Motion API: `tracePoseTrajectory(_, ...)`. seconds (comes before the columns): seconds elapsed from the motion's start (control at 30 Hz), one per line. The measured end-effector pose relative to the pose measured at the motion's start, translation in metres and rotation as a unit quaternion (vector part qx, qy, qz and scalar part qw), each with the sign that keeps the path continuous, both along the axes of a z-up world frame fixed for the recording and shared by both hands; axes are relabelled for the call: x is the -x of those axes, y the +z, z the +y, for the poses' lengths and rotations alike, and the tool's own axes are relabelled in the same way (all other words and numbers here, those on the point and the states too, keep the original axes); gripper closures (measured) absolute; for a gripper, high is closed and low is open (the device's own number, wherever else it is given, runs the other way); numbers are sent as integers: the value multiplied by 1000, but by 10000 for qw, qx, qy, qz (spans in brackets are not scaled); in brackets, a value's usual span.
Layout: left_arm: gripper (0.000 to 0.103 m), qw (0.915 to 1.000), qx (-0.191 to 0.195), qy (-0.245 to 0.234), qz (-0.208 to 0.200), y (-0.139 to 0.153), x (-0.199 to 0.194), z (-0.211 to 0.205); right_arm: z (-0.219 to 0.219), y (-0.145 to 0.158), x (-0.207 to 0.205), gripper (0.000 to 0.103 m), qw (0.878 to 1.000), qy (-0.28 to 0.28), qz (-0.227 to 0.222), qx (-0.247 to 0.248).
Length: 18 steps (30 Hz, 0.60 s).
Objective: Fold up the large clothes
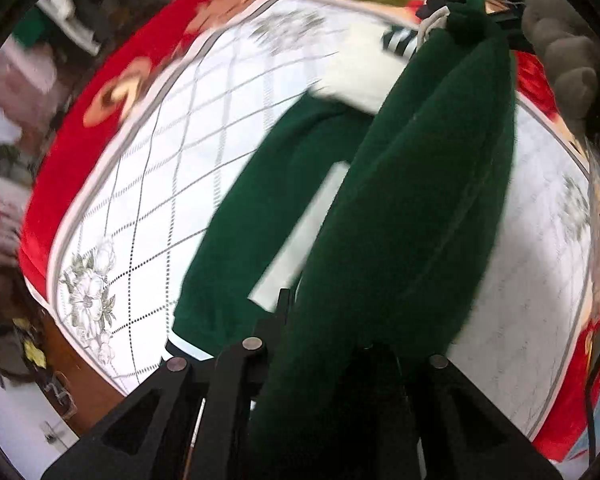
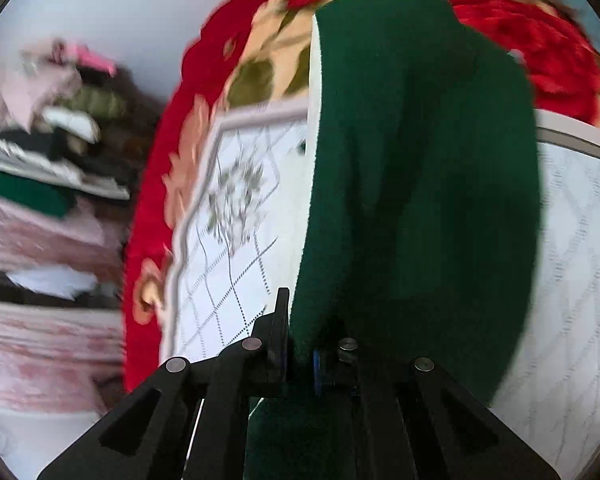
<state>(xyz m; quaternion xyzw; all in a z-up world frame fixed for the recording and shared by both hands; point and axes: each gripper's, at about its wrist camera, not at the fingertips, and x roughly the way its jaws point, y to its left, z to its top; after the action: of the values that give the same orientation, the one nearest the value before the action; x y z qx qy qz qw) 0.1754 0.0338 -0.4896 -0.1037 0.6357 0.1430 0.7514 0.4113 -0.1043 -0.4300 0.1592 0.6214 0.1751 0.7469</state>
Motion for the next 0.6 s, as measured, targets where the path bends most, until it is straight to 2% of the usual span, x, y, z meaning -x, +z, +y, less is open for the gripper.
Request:
tracePoseTrajectory(0.07, 87, 9996, 224, 138, 57, -18, 4, 23, 27, -19, 0, 95, 9995, 191, 115, 217)
tracePoseTrajectory(0.17, 81, 9968, 644, 464, 134, -38, 14, 53, 74, -51, 1, 95, 9957, 490, 265, 744)
tracePoseTrajectory(0.23, 75, 9913, 1058, 779, 101, -46, 23, 74, 85, -64, 4, 93, 9930, 590, 374, 956)
tracePoseTrajectory(0.3, 53, 9852, 1347, 1060, 74, -50, 35, 95, 95, -73, 0, 84, 9921, 663, 636, 854)
tracePoseTrajectory(0.33, 47, 9820, 1449, 1213, -6, -50, 42, 108, 100, -73, -3, 76, 9925, 662, 804, 643)
tracePoseTrajectory(0.37, 37, 9793, 1465, 1397, -52, -49, 50, 120, 100, -70, -3, 71, 9927, 701, 914, 355)
tracePoseTrajectory(0.43, 36, 9762, 1421, 1636, -22, -47, 63, 137, 97, -57, -4, 70, 9918, 869, 940, -38)
tracePoseTrajectory(0.5, 36, 9766, 1208, 1779, 86, -44, 72, 149, 77, -38, 4, 69, 9904, 1016, 875, -329)
tracePoseTrajectory(0.53, 36, 9768, 1108, 1829, 76, -40, 77, 153, 68, -31, 8, 69, 9908, 1030, 805, -352)
tracePoseTrajectory(0.6, 36, 9785, 933, 1837, 57, -34, 82, 152, 29, -14, 19, 56, 9937, 890, 638, -244)
